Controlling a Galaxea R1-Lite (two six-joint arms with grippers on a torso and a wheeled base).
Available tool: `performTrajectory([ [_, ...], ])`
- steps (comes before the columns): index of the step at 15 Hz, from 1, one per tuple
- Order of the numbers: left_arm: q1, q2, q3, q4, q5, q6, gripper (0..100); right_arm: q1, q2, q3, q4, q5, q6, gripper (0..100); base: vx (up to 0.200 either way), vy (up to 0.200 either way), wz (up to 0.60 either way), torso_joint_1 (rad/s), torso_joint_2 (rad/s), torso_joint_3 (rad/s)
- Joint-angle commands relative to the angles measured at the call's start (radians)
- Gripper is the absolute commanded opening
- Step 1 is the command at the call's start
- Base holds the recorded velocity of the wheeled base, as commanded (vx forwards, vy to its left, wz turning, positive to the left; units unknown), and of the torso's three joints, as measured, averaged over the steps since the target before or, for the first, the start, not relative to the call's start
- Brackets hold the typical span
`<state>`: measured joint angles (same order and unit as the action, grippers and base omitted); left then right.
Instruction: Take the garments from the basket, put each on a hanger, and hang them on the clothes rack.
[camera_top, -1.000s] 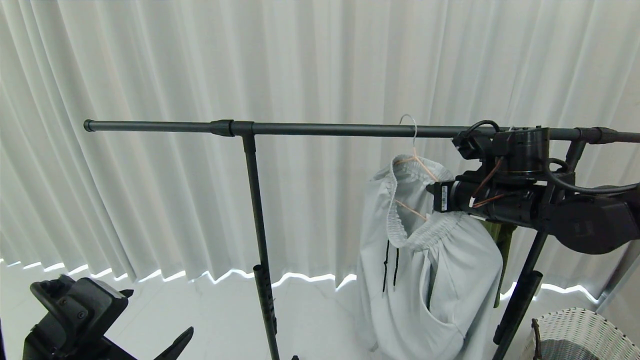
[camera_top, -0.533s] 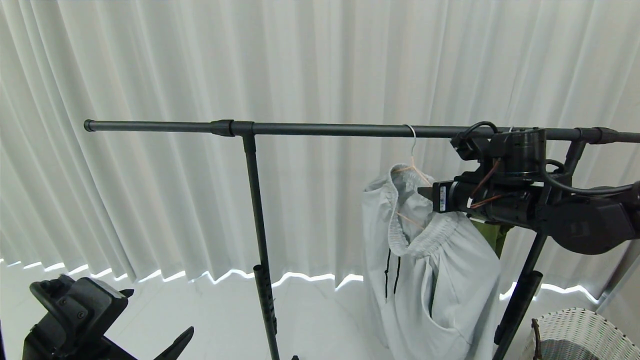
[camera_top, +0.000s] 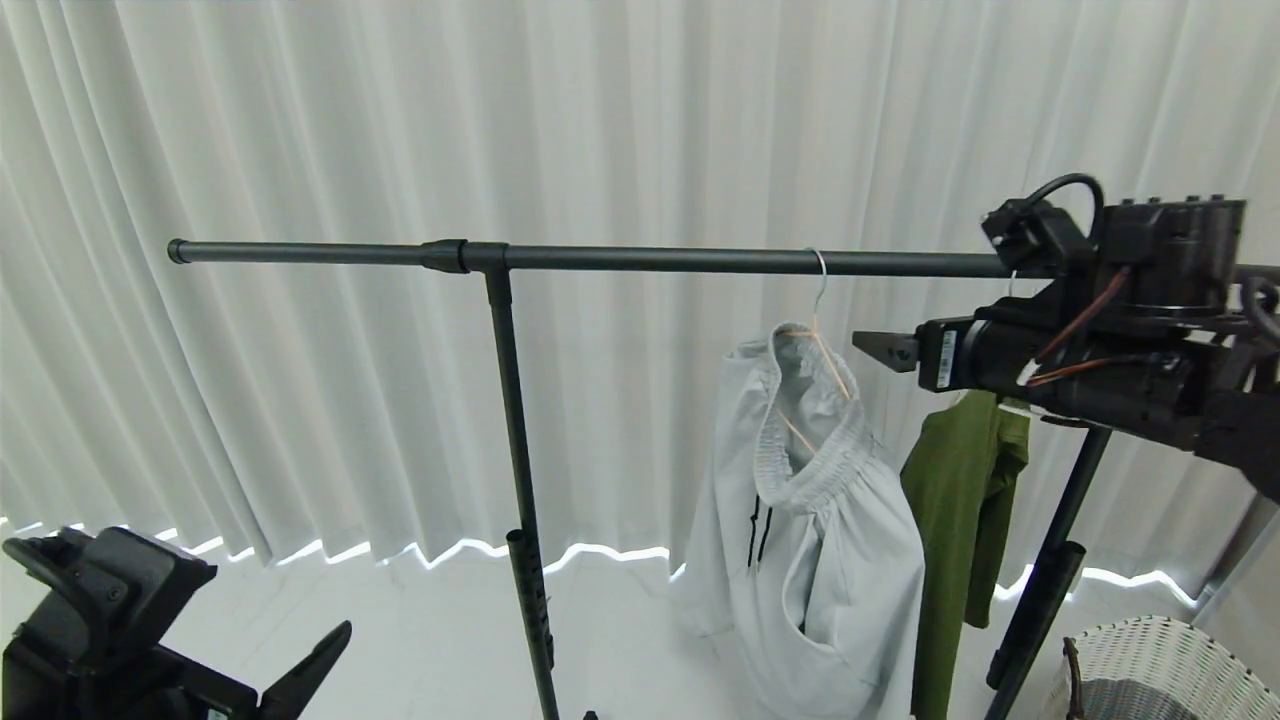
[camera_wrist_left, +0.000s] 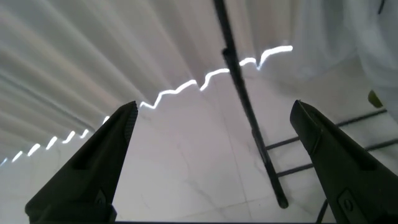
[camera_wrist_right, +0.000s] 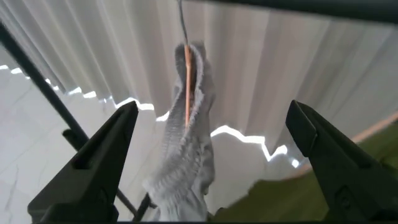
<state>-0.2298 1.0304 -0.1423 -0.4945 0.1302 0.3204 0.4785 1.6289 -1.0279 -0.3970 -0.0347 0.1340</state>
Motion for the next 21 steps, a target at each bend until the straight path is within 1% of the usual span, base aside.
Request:
performTrajectory([
  [1,0.098,-0.059,-0.031,-0.001,0.0,-0.02,100,-0.014,-0.216,0.094,0.003,-0.002,-0.034,100,0.0,0.0,0.0,0.0,0.0,0.0],
  [2,0.17,-0.093,-0.045,0.001,0.003,-0.026,100,-0.051,-0.297,0.155,0.004,-0.005,-0.085,100,0.0,0.0,0.0,0.0,0.0,0.0],
  [4,0.317,-0.153,-0.048,0.005,0.026,-0.02,100,-0.158,-0.442,0.27,0.015,-0.001,-0.169,100,0.0,0.0,0.0,0.0,0.0,0.0],
  [5,0.391,-0.174,-0.046,0.011,0.04,-0.02,100,-0.216,-0.515,0.318,0.046,-0.001,-0.185,100,0.0,0.0,0.0,0.0,0.0,0.0],
  [7,0.495,-0.22,-0.046,0.045,0.081,-0.02,100,-0.317,-0.666,0.39,0.149,-0.004,-0.186,100,0.0,0.0,0.0,0.0,0.0,0.0],
  [8,0.521,-0.257,-0.04,0.066,0.097,-0.026,100,-0.376,-0.756,0.436,0.214,-0.004,-0.186,100,0.0,0.0,0.0,0.0,0.0,0.0],
  [10,0.523,-0.378,0.026,0.079,0.089,-0.021,100,-0.474,-0.956,0.54,0.353,-0.005,-0.186,100,0.0,0.0,0.0,0.0,0.0,0.0],
  [11,0.517,-0.448,0.066,0.08,0.075,-0.017,100,-0.508,-1.051,0.585,0.426,-0.005,-0.186,100,0.0,0.0,0.0,0.0,0.0,0.0],
  [13,0.511,-0.546,0.11,0.08,0.028,-0.009,100,-0.543,-1.227,0.641,0.566,-0.01,-0.186,100,0.0,0.0,0.0,0.0,0.0,0.0],
  [14,0.498,-0.641,0.142,0.082,-0.081,0.005,100,-0.549,-1.385,0.669,0.692,-0.025,-0.194,100,0.0,0.0,0.0,0.0,0.0,0.0],
  [15,0.494,-0.705,0.142,0.117,-0.162,0.006,100,-0.551,-1.477,0.678,0.774,-0.045,-0.211,100,0.0,0.0,0.0,0.0,0.0,0.0],
  [16,0.494,-0.819,0.142,0.243,-0.264,0.005,100,-0.551,-1.538,0.683,0.886,-0.134,-0.231,100,0.0,0.0,0.0,0.0,0.0,0.0],
  [17,0.494,-0.941,0.142,0.358,-0.293,0.003,100,-0.548,-1.537,0.692,0.859,-0.202,-0.229,100,0.0,0.0,0.0,0.0,0.0,0.0],
  [18,0.494,-0.937,0.142,0.424,-0.29,0.006,100,-0.546,-1.538,0.729,0.816,-0.197,-0.235,100,0.0,0.0,0.0,0.0,0.0,0.0],
  [19,0.494,-0.938,0.142,0.429,-0.29,-0.001,100,-0.546,-1.538,0.775,0.758,-0.198,-0.232,100,0.0,0.0,0.0,0.0,0.0,0.0],
  [20,0.494,-0.938,0.142,0.429,-0.288,-0.003,100,-0.546,-1.538,0.848,0.647,-0.197,-0.231,100,0.0,0.0,0.0,0.0,0.0,0.0],
  [21,0.494,-0.938,0.142,0.43,-0.282,-0.006,100,-0.546,-1.538,0.948,0.518,-0.198,-0.232,100,0.0,0.0,0.0,0.0,0.0,0.0],
])
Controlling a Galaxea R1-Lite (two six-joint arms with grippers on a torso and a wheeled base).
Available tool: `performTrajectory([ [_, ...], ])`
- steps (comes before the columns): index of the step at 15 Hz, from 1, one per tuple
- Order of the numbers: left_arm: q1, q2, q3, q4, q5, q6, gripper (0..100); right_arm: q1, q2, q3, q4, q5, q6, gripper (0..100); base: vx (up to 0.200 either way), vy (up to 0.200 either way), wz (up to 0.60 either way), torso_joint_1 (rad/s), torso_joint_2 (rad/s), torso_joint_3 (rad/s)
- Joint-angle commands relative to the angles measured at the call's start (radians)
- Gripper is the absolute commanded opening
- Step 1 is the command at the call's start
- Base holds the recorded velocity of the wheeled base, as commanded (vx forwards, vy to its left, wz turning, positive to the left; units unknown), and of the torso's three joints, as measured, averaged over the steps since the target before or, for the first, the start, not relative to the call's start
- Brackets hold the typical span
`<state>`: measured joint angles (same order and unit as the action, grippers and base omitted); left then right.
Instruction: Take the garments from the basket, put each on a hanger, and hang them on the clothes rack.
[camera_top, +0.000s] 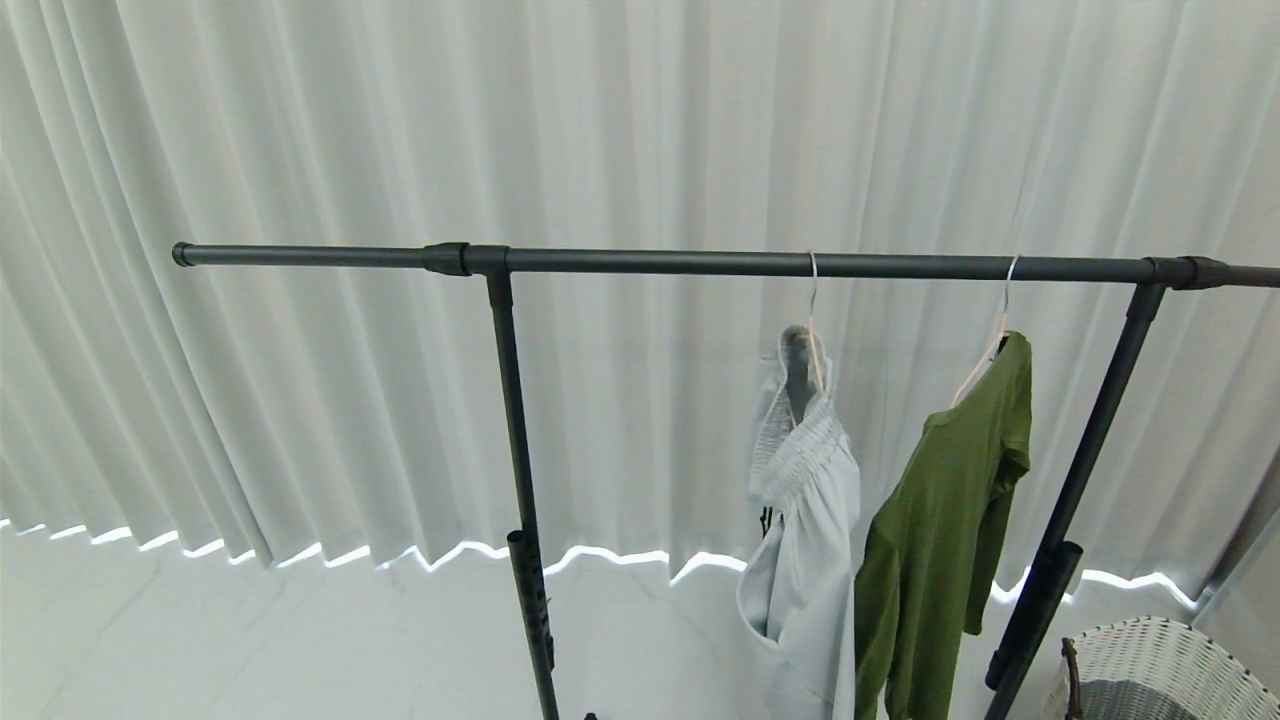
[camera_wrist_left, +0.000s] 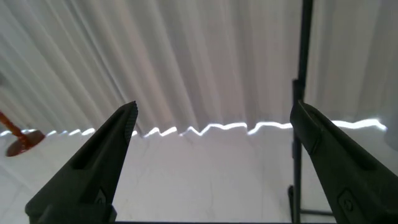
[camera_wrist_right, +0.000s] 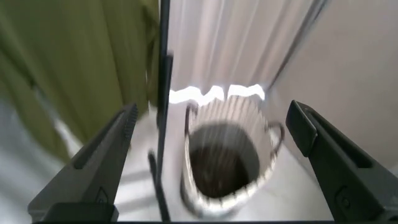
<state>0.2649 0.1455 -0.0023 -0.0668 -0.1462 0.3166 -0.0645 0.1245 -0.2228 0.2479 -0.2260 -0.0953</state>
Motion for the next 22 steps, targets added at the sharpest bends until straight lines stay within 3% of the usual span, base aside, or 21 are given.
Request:
performTrajectory([
  [1,-0.001,-0.053,0.002,0.001,0.019,-0.002,100,-0.003,-0.034,0.215,-0.269,0.01,-0.003,100,0.0,0.0,0.0,0.0,0.0,0.0],
  [2,-0.001,-0.053,0.002,0.001,0.065,-0.005,100,0.006,-0.039,0.223,-0.306,0.053,-0.001,100,0.0,0.0,0.0,0.0,0.0,0.0],
  [5,-0.001,-0.055,0.002,-0.001,0.28,-0.09,100,0.006,-0.039,0.223,-0.311,0.043,-0.006,100,0.0,0.0,0.0,0.0,0.0,0.0],
  [6,-0.001,-0.055,0.002,0.004,0.438,-0.169,100,0.006,-0.039,0.223,-0.318,0.043,-0.001,100,0.0,0.0,0.0,0.0,0.0,0.0],
  [7,-0.001,-0.055,0.002,0.005,0.451,-0.182,100,0.006,-0.039,0.223,-0.32,0.042,0.003,100,0.0,0.0,0.0,0.0,0.0,0.0],
  [9,-0.007,-0.053,0.002,0.005,0.379,-0.149,100,0.006,-0.039,0.223,-0.32,0.048,-0.003,100,0.0,0.0,0.0,0.0,0.0,0.0],
  [10,-0.044,-0.05,0.002,0.005,0.231,-0.143,100,0.006,-0.039,0.223,-0.318,0.059,-0.006,100,0.0,0.0,0.0,0.0,0.0,0.0],
  [14,-0.131,-0.047,0.002,0.032,0.025,-0.129,100,0.006,-0.039,0.223,-0.312,0.171,-0.011,100,0.0,0.0,0.0,0.0,0.0,0.0],
  [16,-0.144,-0.043,-0.005,0.045,0.02,-0.131,100,0.006,-0.039,0.223,-0.306,0.192,-0.001,100,0.0,0.0,0.0,0.0,0.0,0.0],
  [18,-0.208,-0.038,-0.004,0.045,-0.004,-0.131,100,0.011,-0.04,0.223,-0.245,0.208,-0.003,100,0.0,0.0,0.0,0.0,0.0,0.0],
  [20,-0.282,-0.047,-0.004,0.045,0.0,-0.142,100,0.084,-0.083,0.223,-0.249,0.208,0.014,100,0.0,0.0,0.0,0.0,0.0,0.0],
  [22,-0.256,-0.141,-0.002,0.044,0.039,-0.14,100,0.074,-0.114,0.223,-0.249,0.208,0.026,100,0.0,0.0,0.0,0.0,0.0,0.0],
])
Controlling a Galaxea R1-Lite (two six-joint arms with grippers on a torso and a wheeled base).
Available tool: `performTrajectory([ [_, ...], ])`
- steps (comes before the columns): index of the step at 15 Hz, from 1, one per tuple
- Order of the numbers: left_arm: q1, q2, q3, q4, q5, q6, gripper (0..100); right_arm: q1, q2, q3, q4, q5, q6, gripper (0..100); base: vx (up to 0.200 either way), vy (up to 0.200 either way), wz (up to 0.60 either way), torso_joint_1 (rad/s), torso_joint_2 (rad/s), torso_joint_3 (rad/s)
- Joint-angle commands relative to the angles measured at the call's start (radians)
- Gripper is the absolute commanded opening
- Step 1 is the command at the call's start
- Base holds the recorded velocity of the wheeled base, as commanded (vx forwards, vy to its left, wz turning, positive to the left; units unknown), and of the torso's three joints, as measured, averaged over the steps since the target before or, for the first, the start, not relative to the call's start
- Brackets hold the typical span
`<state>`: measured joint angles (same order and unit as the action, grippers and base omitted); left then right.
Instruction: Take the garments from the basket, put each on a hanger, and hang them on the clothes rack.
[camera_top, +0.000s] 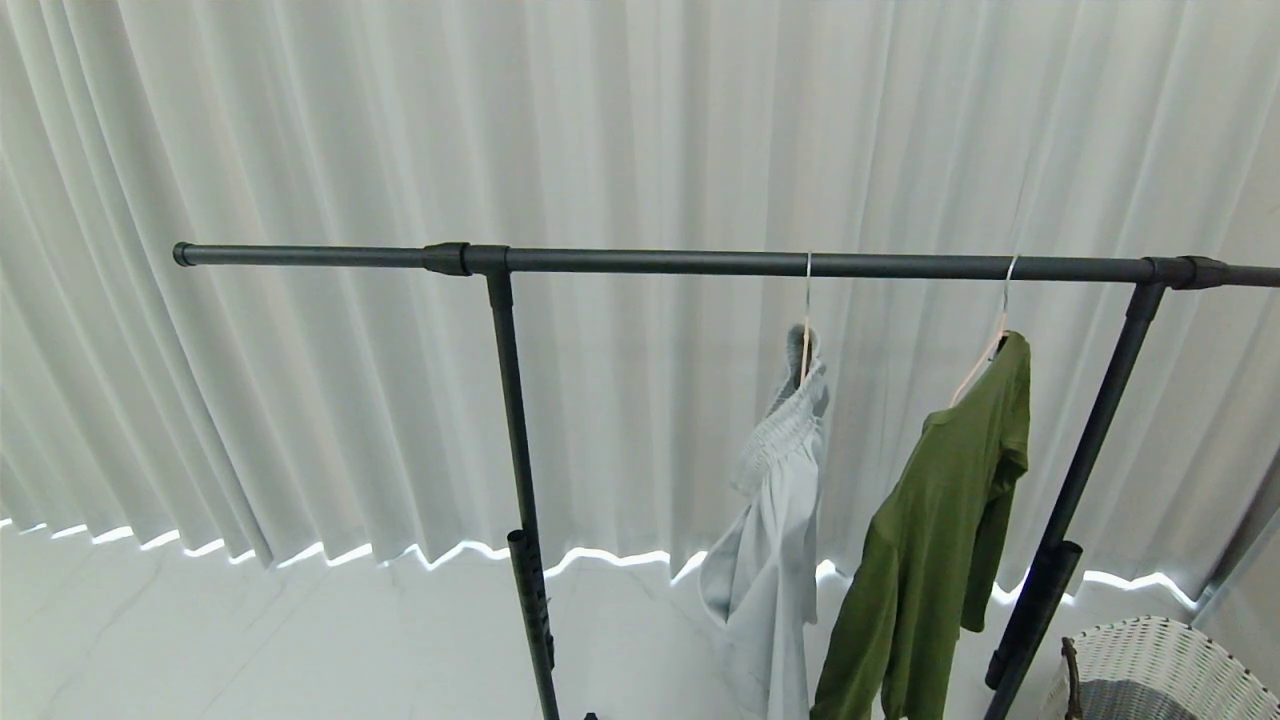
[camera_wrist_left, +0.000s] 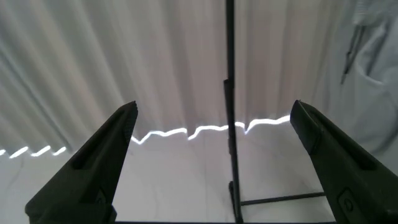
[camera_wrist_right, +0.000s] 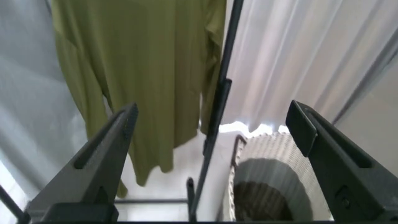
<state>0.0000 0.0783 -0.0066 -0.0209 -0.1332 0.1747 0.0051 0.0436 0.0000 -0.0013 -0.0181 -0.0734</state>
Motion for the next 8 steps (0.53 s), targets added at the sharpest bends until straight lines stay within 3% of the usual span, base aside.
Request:
performTrajectory([
  [1,0.008,-0.078,0.005,-0.007,0.083,-0.018,100,-0.001,-0.042,0.0,0.0,0.0,0.006,100,0.0,0.0,0.0,0.0,0.0,0.0],
  [3,0.008,-0.078,0.005,-0.007,0.132,-0.075,100,-0.002,-0.042,0.0,0.0,-0.002,0.017,100,0.0,0.0,0.0,0.0,0.0,0.0],
  [5,0.008,-0.078,0.005,-0.007,0.173,-0.083,100,-0.002,-0.042,0.0,0.0,-0.002,0.017,100,0.0,0.0,0.0,0.0,0.0,0.0],
  [6,0.008,-0.078,0.007,-0.007,0.261,-0.089,100,-0.002,-0.042,0.0,0.0,-0.002,0.018,100,0.0,0.0,0.0,0.0,0.0,0.0],
  [7,0.006,-0.078,0.007,-0.007,0.293,-0.103,100,-0.002,-0.042,0.0,0.0,-0.002,0.02,100,0.0,0.0,0.0,0.0,0.0,0.0],
  [8,0.006,-0.078,0.007,-0.004,0.268,-0.153,100,-0.002,-0.042,0.0,0.0,-0.003,0.021,100,0.0,0.0,0.0,0.0,0.0,0.0],
])
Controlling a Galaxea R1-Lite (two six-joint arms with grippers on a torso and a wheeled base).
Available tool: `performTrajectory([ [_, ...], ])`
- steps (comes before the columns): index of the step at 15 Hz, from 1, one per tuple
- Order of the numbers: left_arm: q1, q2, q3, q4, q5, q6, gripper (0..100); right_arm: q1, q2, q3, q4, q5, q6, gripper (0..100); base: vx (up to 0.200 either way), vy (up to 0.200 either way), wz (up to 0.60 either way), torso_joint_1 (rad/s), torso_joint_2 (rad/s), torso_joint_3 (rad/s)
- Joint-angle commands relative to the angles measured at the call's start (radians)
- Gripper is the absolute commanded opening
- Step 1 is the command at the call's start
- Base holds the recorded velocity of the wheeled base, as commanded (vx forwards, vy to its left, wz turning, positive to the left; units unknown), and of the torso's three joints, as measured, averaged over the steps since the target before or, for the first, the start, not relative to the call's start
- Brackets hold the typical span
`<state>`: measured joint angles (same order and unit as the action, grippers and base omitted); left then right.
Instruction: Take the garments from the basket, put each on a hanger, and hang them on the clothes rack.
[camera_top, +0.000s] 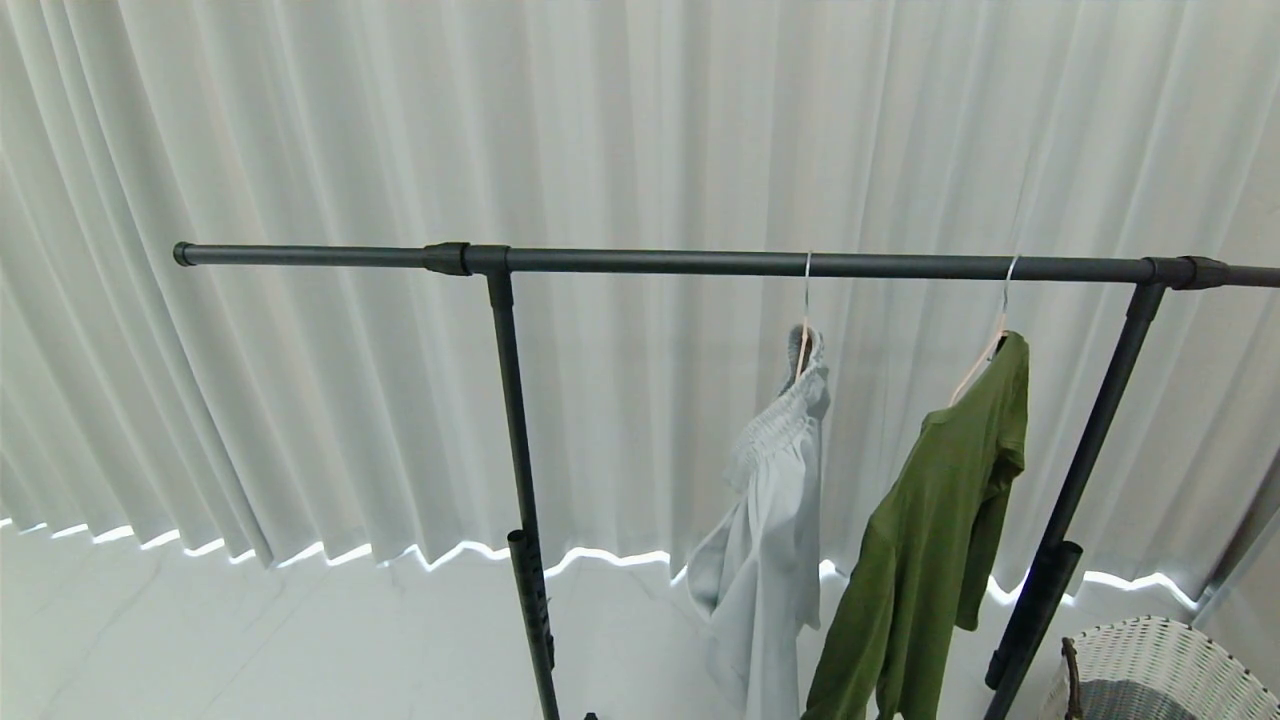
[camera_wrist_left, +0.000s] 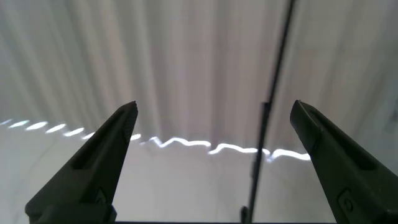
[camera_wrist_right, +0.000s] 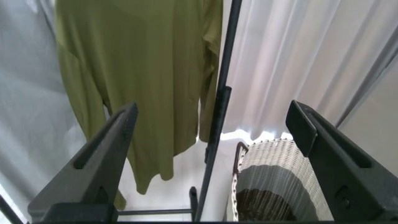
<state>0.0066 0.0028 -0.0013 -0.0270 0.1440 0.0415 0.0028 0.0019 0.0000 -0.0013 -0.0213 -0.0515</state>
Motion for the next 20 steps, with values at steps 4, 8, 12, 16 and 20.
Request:
performTrajectory([
  [4,-0.01,-0.001,0.001,0.016,-0.138,0.012,100,0.0,0.0,0.0,0.001,0.0,0.007,100,0.0,0.0,0.0,0.0,0.0,0.0],
  [8,-0.011,-0.003,0.001,0.018,-0.133,-0.048,100,0.002,0.0,0.0,0.001,0.0,0.009,100,0.0,0.0,0.0,0.0,0.0,0.0],
  [12,-0.011,-0.003,0.001,0.018,-0.133,-0.048,100,0.0,0.0,0.0,0.001,0.0,0.009,100,0.0,0.0,0.0,0.0,0.0,0.0],
  [16,-0.011,-0.003,0.001,0.018,-0.133,-0.048,100,0.0,0.0,0.0,0.001,0.0,0.009,100,0.0,0.0,0.0,0.0,0.0,0.0],
  [20,-0.011,-0.003,0.001,0.018,-0.133,-0.048,100,0.0,0.0,0.0,0.001,0.0,0.009,100,0.0,0.0,0.0,0.0,0.0,0.0],
])
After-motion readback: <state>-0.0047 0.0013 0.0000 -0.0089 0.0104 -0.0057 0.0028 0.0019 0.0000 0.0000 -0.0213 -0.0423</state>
